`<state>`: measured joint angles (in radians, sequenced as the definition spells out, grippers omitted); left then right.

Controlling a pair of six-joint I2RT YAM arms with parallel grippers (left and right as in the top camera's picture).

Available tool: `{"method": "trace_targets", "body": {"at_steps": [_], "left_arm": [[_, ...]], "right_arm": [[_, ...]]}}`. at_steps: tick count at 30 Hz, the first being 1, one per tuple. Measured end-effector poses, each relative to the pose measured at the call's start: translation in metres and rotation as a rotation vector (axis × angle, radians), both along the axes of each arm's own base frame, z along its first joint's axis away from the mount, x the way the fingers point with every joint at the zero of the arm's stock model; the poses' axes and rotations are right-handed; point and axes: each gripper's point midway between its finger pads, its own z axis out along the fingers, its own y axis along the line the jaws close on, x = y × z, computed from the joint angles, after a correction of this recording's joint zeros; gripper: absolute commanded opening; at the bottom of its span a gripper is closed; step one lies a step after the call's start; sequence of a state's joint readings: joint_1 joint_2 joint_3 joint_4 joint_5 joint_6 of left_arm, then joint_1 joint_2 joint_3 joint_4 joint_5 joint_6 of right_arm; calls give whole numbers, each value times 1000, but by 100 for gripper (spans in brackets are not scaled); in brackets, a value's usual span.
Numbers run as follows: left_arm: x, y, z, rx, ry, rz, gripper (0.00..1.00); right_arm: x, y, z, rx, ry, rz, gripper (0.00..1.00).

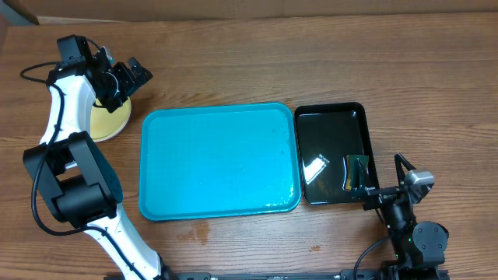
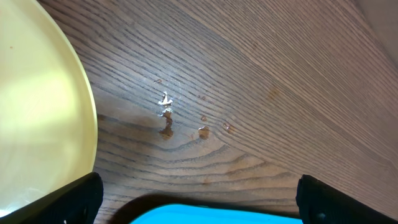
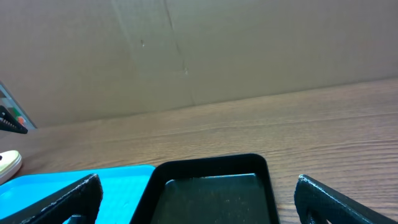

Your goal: Clean dirty plates on tray and stack at the side

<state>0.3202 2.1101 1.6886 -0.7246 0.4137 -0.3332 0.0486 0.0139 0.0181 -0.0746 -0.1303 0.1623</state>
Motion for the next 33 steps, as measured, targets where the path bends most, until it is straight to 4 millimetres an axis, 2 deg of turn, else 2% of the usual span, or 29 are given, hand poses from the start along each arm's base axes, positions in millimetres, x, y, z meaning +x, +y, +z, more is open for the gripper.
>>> {"method": "trace_targets", "body": {"at_steps": [14, 18, 20, 25, 29, 33], "left_arm": [[0, -1, 1, 2, -2, -3, 100], [3, -14, 21, 19, -40, -28, 100], [5, -28, 41, 31, -81, -56, 100], [-1, -87, 129, 69, -263, -168, 100], [-27, -141, 208, 85, -438, -273, 100], [-64, -182, 271, 84, -586, -357, 100]], "right_arm": [[0, 0, 0, 0, 0, 0, 100], [0, 0, 0, 0, 0, 0, 100], [0, 0, 0, 0, 0, 0, 100], [0, 0, 0, 0, 0, 0, 100], [0, 0, 0, 0, 1, 0, 100], [0, 0, 0, 0, 0, 0, 100]]}}
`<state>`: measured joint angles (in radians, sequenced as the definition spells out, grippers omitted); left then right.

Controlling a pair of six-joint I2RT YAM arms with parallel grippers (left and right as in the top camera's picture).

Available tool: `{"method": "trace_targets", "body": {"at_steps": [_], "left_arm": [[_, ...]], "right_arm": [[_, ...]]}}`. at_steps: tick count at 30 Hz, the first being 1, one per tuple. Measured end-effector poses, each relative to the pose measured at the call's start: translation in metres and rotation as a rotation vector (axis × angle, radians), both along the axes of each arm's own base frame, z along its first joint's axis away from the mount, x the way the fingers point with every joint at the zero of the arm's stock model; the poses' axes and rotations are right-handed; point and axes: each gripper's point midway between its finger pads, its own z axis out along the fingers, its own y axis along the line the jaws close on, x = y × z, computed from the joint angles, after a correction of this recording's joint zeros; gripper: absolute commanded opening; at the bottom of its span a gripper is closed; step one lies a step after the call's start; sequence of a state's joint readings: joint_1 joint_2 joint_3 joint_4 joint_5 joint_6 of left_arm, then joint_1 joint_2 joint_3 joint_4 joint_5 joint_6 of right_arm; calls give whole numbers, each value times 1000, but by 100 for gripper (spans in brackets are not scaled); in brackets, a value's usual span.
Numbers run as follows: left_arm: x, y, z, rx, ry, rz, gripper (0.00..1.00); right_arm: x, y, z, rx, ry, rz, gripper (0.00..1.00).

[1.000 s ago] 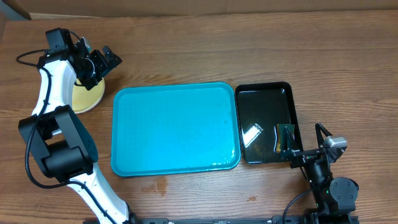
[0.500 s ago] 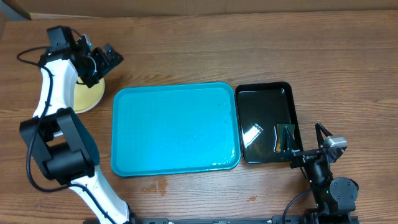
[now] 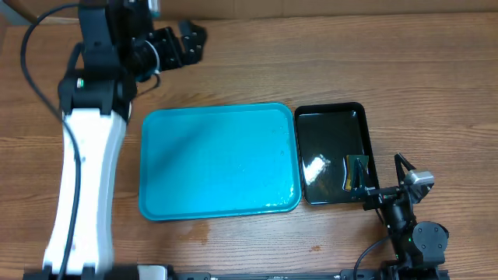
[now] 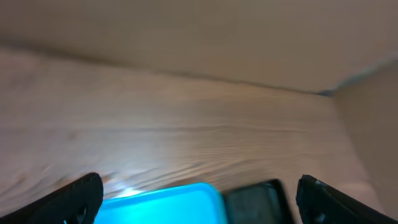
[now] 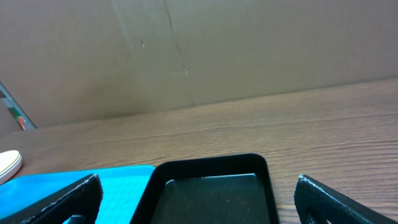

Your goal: Clean dirty plates on tray and stack at the side

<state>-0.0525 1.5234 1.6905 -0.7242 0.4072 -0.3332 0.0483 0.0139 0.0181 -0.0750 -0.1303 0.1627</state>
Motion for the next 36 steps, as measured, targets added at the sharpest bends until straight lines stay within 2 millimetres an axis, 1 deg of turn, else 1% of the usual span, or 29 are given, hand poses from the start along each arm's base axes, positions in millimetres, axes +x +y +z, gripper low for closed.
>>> {"method": "trace_targets", "body": {"at_steps": [3, 6, 9, 11, 14, 16, 18, 19, 20, 22, 25, 28, 30, 31, 34, 36], "left_arm": [[-33, -24, 41, -9, -102, -62, 100], [-60, -35, 68, -16, -170, -100, 100], [-89, -32, 79, -5, -183, -110, 100], [-107, -29, 81, 0, -176, -112, 100], [-135, -25, 72, 6, -150, -114, 100], [-150, -22, 60, 10, -135, -110, 99], [-161, -17, 42, 22, -111, -95, 100], [-168, -14, 26, 31, -90, -85, 100], [-172, -12, 17, 36, -74, -78, 100], [-183, -6, -10, 53, -45, -58, 100], [-193, 2, -44, 73, -41, -27, 100], [-197, 5, -67, 77, -97, -10, 100], [-196, 7, -75, 70, -168, 3, 100], [-193, 7, -76, 65, -220, 9, 100], [-186, 9, -68, 35, -418, 36, 100], [-185, 10, -55, 8, -556, 50, 100]], "right_arm": [[0, 0, 0, 0, 0, 0, 100], [0, 0, 0, 0, 0, 0, 100], [0, 0, 0, 0, 0, 1, 100], [0, 0, 0, 0, 0, 1, 100], [0, 0, 0, 0, 0, 0, 100], [0, 0, 0, 0, 0, 0, 100], [0, 0, 0, 0, 0, 0, 100], [0, 0, 0, 0, 0, 0, 100], [0, 0, 0, 0, 0, 0, 100], [0, 0, 0, 0, 1, 0, 100], [0, 0, 0, -1, 0, 0, 100], [0, 0, 0, -2, 0, 0, 100], [0, 0, 0, -2, 0, 0, 100], [0, 0, 0, -2, 0, 0, 100], [0, 0, 0, -2, 0, 0, 100], [0, 0, 0, -2, 0, 0, 100]]}}
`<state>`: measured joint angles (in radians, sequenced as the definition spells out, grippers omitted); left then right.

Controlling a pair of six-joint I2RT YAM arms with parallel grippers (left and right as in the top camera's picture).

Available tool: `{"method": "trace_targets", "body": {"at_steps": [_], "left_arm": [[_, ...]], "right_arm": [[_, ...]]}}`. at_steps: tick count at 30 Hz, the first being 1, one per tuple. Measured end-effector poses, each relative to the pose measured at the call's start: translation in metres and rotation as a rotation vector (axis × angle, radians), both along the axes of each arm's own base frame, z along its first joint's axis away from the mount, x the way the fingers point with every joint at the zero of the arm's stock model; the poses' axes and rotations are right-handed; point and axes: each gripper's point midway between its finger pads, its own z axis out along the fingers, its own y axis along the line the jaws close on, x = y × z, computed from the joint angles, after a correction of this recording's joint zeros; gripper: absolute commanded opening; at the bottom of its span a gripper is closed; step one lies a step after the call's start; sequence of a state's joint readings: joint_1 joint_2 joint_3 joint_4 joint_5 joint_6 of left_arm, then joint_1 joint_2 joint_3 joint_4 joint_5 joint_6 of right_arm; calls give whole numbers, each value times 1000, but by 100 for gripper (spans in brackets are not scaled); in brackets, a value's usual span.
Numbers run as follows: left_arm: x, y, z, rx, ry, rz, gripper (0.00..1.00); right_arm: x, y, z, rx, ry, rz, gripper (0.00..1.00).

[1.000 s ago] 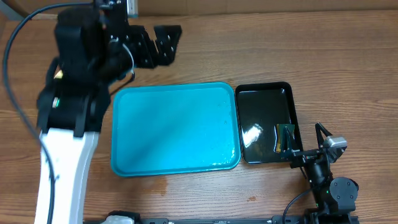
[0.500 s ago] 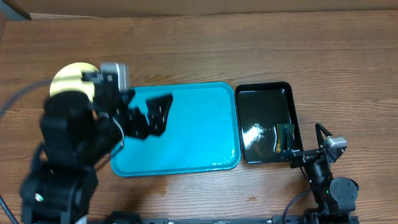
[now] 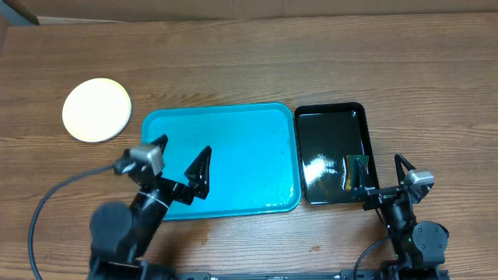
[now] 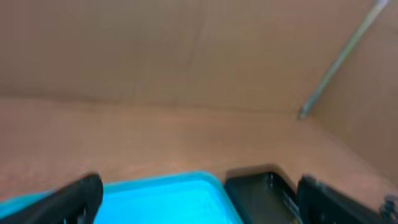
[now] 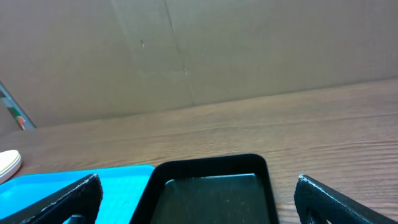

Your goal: Clean dirty plates on tray and stack at the side

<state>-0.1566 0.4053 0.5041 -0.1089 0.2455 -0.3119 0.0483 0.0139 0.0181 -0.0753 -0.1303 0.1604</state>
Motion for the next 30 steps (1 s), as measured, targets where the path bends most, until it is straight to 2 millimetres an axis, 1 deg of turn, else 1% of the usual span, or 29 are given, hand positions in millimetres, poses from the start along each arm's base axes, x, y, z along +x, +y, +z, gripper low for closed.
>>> {"method": "trace_targets", "body": {"at_steps": [3, 6, 8, 13, 16, 19, 26, 30], "left_arm": [[-7, 5, 22, -35, -209, 22, 100], [-18, 13, 35, -63, -338, 58, 100], [-23, 19, 37, -76, -376, 88, 100], [-28, 35, 33, -100, -406, 179, 100], [-29, 43, 29, -111, -413, 221, 100], [-29, 47, 21, -116, -413, 242, 100], [-22, 49, -17, -110, -377, 263, 100], [-18, 50, -32, -100, -349, 268, 100]], "right_arm": [[0, 0, 0, 0, 0, 1, 100], [0, 0, 0, 0, -1, 0, 100], [0, 0, 0, 0, 0, 0, 100], [0, 0, 0, 0, 0, 0, 100], [0, 0, 0, 0, 0, 0, 100], [0, 0, 0, 0, 0, 0, 100], [0, 0, 0, 0, 0, 0, 100], [0, 0, 0, 0, 0, 0, 100]]}}
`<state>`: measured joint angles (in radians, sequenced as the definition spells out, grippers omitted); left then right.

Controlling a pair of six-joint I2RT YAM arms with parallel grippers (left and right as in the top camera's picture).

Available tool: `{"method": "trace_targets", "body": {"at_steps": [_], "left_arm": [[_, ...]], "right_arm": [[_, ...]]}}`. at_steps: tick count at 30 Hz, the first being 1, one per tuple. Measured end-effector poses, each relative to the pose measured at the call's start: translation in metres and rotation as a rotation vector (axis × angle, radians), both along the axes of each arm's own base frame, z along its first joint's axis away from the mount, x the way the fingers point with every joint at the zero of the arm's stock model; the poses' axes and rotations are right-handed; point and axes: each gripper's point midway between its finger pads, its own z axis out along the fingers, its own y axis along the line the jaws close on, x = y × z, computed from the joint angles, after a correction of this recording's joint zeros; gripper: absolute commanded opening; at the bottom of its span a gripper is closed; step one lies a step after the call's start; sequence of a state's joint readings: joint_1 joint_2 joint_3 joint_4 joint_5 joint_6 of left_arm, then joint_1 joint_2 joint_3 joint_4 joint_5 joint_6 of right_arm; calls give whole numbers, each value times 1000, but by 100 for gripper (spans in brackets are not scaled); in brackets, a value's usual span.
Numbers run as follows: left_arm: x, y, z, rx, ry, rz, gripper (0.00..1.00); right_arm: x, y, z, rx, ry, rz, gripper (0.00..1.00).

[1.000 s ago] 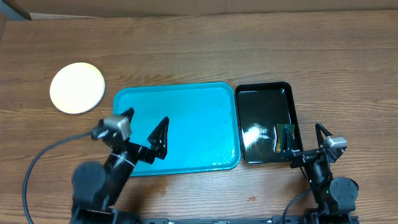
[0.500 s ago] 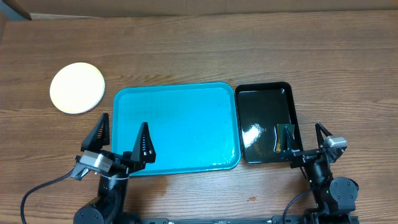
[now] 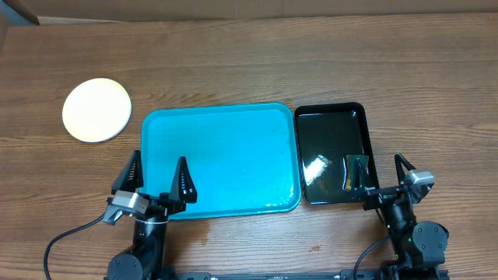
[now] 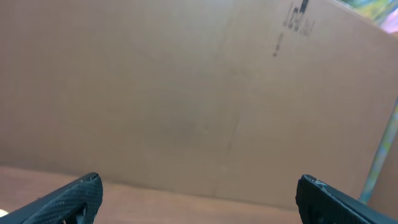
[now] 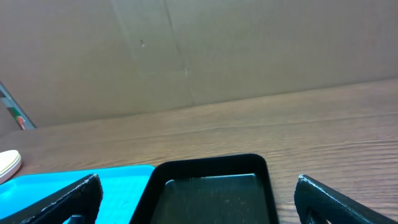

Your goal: Clean dirty plates on tray and stack at the side

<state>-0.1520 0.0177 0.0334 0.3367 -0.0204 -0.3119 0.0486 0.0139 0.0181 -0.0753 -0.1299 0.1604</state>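
Note:
A cream plate (image 3: 96,110) lies on the wooden table left of the blue tray (image 3: 156,124); its edge shows at the far left of the right wrist view (image 5: 9,163). The blue tray carries nothing. My left gripper (image 3: 157,176) is open at the tray's near left corner and holds nothing; its wrist camera faces the cardboard wall (image 4: 199,188). My right gripper (image 3: 379,177) is open and empty at the near right, facing the black tray (image 5: 211,163).
The black tray (image 3: 359,109) sits right against the blue tray's right side. A small dark greenish piece (image 3: 356,173) shows at its near right corner. A cardboard wall (image 4: 186,93) stands behind the table.
My left gripper has drawn back from over the blue tray's near left part to the tray's front edge. Its camera now faces the wall. The right arm and the plate have not moved.
My left gripper was open right beside the cream plate at the table's left. Then it was high over the table's back left. Then it hung open over the blue tray's near left, the plate lying alone. Now it rests at the front edge.

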Motion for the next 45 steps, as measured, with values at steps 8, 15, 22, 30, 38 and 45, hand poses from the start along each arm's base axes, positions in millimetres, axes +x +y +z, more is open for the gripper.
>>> {"method": "trace_targets", "body": {"at_steps": [8, 15, 22, 30, 38, 45], "left_arm": [[12, 4, -40, 21, 146, 23, 100], [16, 4, -112, 145, 422, 37, 100], [16, 4, -112, 275, 405, 55, 100], [16, 4, -112, 304, 401, 58, 100], [16, 4, -112, 304, 401, 59, 100], [16, 4, -112, 304, 401, 59, 100]], "right_arm": [[0, 0, 0, 0, 0, 0, 100], [0, 0, 0, 0, 0, 0, 100], [0, 0, 0, 0, 0, 0, 100], [0, 0, 0, 0, 0, 0, 100], [0, 0, 0, 0, 0, 0, 100], [0, 0, 0, 0, 0, 0, 100]]}}
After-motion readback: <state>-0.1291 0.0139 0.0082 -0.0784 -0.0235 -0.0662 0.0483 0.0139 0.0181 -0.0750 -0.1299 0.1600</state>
